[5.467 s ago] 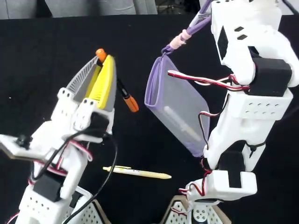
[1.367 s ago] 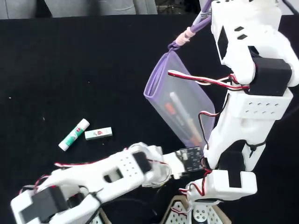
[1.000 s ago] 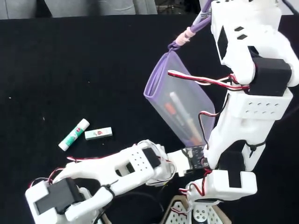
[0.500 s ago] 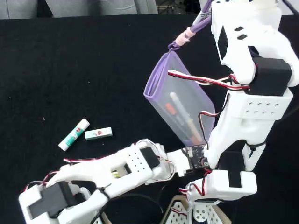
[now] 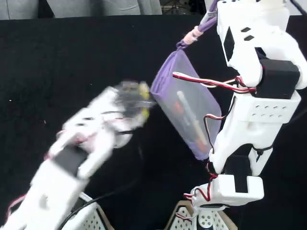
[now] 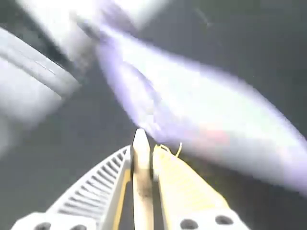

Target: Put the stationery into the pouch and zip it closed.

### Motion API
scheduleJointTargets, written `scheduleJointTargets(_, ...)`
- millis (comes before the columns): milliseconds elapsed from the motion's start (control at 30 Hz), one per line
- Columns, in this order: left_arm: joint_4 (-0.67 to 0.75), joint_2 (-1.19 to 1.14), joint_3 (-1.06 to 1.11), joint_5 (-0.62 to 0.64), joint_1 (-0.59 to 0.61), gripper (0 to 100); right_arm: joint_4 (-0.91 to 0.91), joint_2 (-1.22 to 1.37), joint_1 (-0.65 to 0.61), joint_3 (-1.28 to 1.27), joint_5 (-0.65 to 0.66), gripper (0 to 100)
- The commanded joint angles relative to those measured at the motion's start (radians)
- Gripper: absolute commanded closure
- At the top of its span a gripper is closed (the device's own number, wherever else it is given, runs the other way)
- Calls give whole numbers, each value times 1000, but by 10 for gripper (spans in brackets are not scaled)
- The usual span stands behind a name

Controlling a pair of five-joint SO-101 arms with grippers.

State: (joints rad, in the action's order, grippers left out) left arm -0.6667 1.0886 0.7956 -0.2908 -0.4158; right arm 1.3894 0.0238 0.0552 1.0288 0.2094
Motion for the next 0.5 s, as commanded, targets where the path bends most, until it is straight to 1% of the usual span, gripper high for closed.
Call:
scheduleJointTargets(0, 227, 193, 16, 241, 136, 971, 2, -47, 14, 38, 2, 988)
scheduleJointTargets(167, 439, 183, 19, 568, 263, 971, 2, -47, 14, 36, 2, 988)
scheduleJointTargets(300, 628, 91, 18, 816, 298, 971, 2, -47, 14, 35, 2, 988)
scheduleJointTargets(367, 704, 21, -5, 890, 292, 971, 2, -47, 14, 35, 2, 988)
scheduleJointTargets(467, 732, -137, -96, 899, 249, 972, 2, -47, 14, 35, 2, 988)
